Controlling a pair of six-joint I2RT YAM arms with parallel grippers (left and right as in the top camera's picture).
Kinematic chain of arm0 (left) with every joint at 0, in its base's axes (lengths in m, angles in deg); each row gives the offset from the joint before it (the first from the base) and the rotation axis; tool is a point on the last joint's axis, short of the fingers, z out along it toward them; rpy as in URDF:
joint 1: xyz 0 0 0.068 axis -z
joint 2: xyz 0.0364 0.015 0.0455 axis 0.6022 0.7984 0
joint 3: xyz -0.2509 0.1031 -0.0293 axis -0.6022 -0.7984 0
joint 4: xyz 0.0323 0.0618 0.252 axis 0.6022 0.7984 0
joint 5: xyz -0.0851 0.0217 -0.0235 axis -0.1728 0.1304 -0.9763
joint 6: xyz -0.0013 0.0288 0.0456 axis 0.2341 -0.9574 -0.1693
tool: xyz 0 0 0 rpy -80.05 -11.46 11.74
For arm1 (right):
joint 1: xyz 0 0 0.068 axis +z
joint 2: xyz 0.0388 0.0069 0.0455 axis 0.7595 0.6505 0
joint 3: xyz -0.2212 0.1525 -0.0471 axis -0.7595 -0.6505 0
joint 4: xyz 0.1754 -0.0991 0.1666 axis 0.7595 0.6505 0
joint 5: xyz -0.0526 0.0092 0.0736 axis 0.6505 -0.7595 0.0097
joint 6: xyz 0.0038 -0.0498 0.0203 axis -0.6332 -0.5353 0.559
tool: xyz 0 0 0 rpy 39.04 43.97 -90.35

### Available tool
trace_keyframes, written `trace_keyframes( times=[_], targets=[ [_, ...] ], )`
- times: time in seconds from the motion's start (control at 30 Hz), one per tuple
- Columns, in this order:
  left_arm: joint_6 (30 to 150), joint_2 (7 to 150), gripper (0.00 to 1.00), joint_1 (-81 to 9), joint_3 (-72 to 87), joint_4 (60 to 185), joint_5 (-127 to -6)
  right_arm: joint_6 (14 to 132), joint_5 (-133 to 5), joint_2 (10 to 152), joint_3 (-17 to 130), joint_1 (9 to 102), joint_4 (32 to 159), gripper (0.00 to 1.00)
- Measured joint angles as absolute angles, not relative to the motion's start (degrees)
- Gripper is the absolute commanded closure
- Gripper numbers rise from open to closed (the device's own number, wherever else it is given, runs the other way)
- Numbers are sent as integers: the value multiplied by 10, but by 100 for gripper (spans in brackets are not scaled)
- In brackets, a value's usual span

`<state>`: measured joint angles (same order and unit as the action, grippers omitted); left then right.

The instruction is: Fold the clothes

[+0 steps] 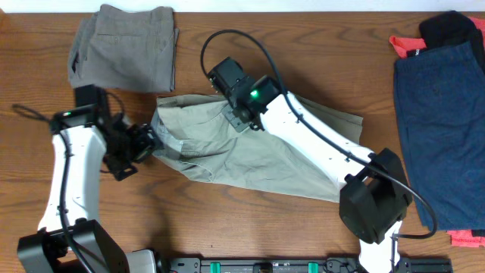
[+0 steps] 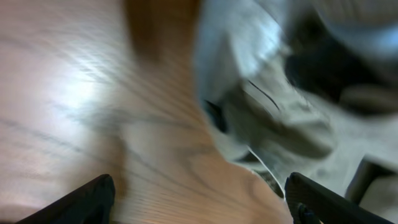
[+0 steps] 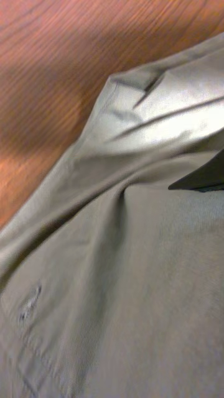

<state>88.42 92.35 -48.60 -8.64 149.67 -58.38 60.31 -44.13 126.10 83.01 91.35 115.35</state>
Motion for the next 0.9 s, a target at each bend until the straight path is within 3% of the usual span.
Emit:
trace_keyframes(
  times=[0.4,0.6,0.73,0.9],
  targets=[
    [873,936,37,-319,-86,1447,-592,610,-442,1261,830,861,1152,95],
    [875,991,46,-313,-86,1424,-592,616,-444,1261,830,828,1157,98],
    [879,1041,67,-313,-86,1392,-592,619,-448,1261,830,811,1160,99],
    [877,1094,70,-319,-86,1342,-592,621,-449,1261,830,807,1165,99]
  ],
)
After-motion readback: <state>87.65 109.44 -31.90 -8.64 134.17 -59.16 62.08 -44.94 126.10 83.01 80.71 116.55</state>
